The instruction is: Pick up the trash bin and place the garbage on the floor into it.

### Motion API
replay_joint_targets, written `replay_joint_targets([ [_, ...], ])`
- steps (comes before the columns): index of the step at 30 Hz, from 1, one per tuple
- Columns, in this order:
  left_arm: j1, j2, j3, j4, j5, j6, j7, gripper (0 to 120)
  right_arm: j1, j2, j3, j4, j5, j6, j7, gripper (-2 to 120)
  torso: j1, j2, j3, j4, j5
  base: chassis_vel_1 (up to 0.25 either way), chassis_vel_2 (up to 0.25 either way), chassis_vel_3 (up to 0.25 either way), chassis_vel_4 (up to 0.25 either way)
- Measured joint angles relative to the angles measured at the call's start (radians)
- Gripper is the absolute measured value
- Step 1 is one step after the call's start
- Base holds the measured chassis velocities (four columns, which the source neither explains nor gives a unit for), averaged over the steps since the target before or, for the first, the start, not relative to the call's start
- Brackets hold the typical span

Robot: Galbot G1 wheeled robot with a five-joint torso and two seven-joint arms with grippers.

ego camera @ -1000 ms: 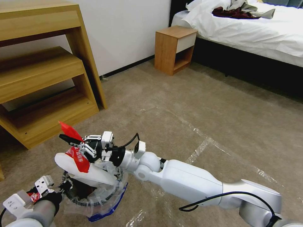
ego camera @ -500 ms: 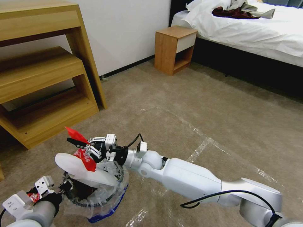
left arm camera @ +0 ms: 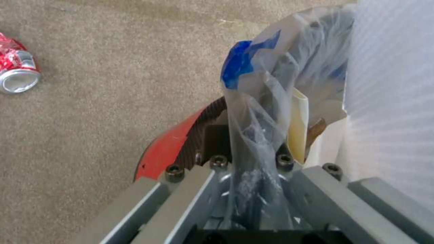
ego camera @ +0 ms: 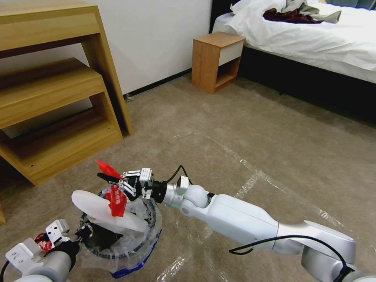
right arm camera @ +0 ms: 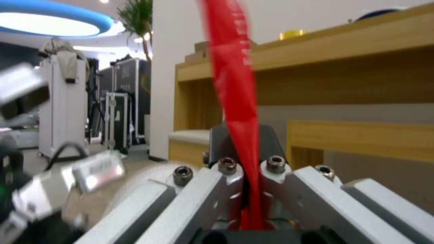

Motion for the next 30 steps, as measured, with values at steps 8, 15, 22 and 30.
replay_joint_targets([
  [8,-0.003,0.018,-0.016,-0.007,-0.023,0.0,-0.002,0,-0.025,0.007,-0.017,-0.028,-0.02,0.005,0.001,0,0.0,0.0,0.0,0.0,0.0,0.0,0.0,0.0,0.0],
  [15,-0.012,0.022,-0.016,0.002,-0.027,0.0,-0.004,0,0.032,0.012,-0.008,-0.014,0.032,-0.009,0.01,0,0.0,0.0,0.0,0.0001,-0.0001,0.0,0.0,0.0,0.0],
  [22,-0.027,0.024,-0.013,0.01,-0.029,-0.001,-0.006,0,0.114,-0.01,-0.012,0.009,0.056,-0.016,0.007,0,0.0,0.0,0.0,0.0,-0.0001,0.0,0.0,0.0,0.0],
  [30,-0.031,0.024,-0.009,0.012,-0.032,-0.001,-0.007,0,0.083,0.001,-0.017,-0.04,0.033,-0.006,0.005,0,0.0,0.0,0.0,-0.0001,0.0,0.0,0.0,0.0,0.0],
])
